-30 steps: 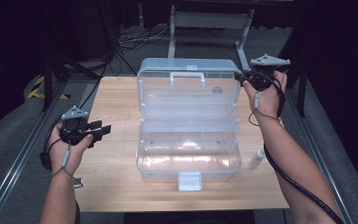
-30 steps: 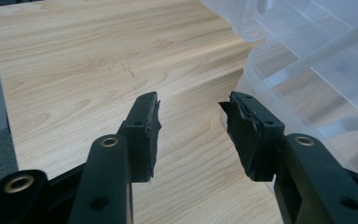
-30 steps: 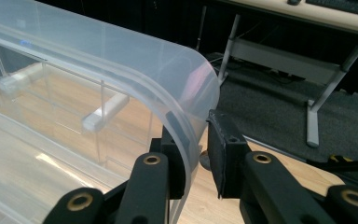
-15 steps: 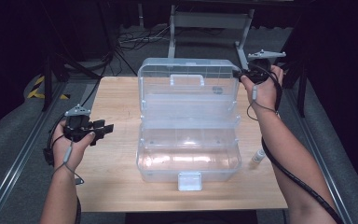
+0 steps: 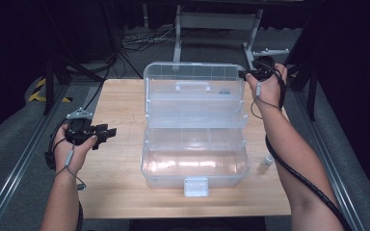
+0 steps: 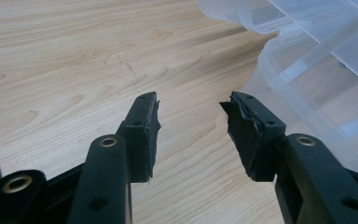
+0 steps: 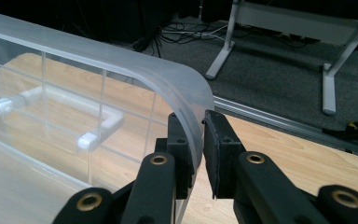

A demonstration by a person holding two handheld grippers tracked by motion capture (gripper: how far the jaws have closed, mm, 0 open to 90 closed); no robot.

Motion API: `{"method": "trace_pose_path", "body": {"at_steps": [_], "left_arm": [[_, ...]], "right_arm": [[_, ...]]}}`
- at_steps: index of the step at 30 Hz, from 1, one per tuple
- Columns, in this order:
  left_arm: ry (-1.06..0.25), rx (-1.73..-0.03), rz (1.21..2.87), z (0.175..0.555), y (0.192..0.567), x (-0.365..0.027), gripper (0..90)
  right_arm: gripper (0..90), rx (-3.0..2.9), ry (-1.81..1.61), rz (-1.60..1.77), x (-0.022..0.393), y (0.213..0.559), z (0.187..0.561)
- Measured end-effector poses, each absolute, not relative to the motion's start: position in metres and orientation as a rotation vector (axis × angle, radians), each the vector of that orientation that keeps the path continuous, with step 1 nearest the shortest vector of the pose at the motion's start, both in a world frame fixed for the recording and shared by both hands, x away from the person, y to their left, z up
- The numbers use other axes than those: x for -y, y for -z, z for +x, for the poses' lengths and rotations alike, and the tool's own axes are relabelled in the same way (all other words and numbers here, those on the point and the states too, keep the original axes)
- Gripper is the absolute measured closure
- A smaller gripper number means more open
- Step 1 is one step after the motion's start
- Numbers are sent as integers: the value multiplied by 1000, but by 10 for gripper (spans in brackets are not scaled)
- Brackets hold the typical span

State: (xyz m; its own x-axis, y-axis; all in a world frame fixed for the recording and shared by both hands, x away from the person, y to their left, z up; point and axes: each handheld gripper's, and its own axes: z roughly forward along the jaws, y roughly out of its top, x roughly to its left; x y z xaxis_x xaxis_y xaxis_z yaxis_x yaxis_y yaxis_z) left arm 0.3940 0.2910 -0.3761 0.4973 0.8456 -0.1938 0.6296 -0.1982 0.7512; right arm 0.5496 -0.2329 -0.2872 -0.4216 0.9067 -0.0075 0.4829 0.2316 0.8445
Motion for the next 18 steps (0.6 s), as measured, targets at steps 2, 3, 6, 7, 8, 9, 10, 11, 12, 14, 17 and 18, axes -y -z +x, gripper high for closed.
{"method": "trace_pose_path", "body": {"at_steps": [2,3,6,7,8,9,10,11,12,14,17,18], "left_arm": [[-327,-1220,1925,396,378,-291,533],[-323,-1219,1929,397,379,-291,533],[-311,-1222,1931,401,382,-292,533],[-308,-1222,1933,402,382,-292,533],[-305,-1224,1935,404,384,-293,533],[-303,-1224,1935,405,384,-292,533],[-298,-1223,1939,406,386,-293,533],[-295,-1226,1938,407,386,-293,532],[-295,-1227,1941,408,387,-293,531],[-291,-1228,1942,408,388,-293,530],[-288,-1234,1941,409,389,-296,529],[-288,-1234,1941,409,389,-296,528]], "right_arm": [[821,-2006,-1090,1279,233,288,553],[822,-2009,-1090,1283,233,290,555],[824,-2014,-1086,1296,232,292,560],[826,-2016,-1084,1303,232,293,562],[826,-2019,-1078,1302,232,294,564],[828,-2021,-1075,1306,231,295,566],[828,-2022,-1075,1310,231,295,567],[829,-2025,-1071,1317,231,296,569],[830,-2030,-1067,1325,231,297,570],[832,-2038,-1056,1332,231,299,574],[834,-2050,-1048,1351,230,302,580],[834,-2050,-1048,1351,230,302,580]]}}
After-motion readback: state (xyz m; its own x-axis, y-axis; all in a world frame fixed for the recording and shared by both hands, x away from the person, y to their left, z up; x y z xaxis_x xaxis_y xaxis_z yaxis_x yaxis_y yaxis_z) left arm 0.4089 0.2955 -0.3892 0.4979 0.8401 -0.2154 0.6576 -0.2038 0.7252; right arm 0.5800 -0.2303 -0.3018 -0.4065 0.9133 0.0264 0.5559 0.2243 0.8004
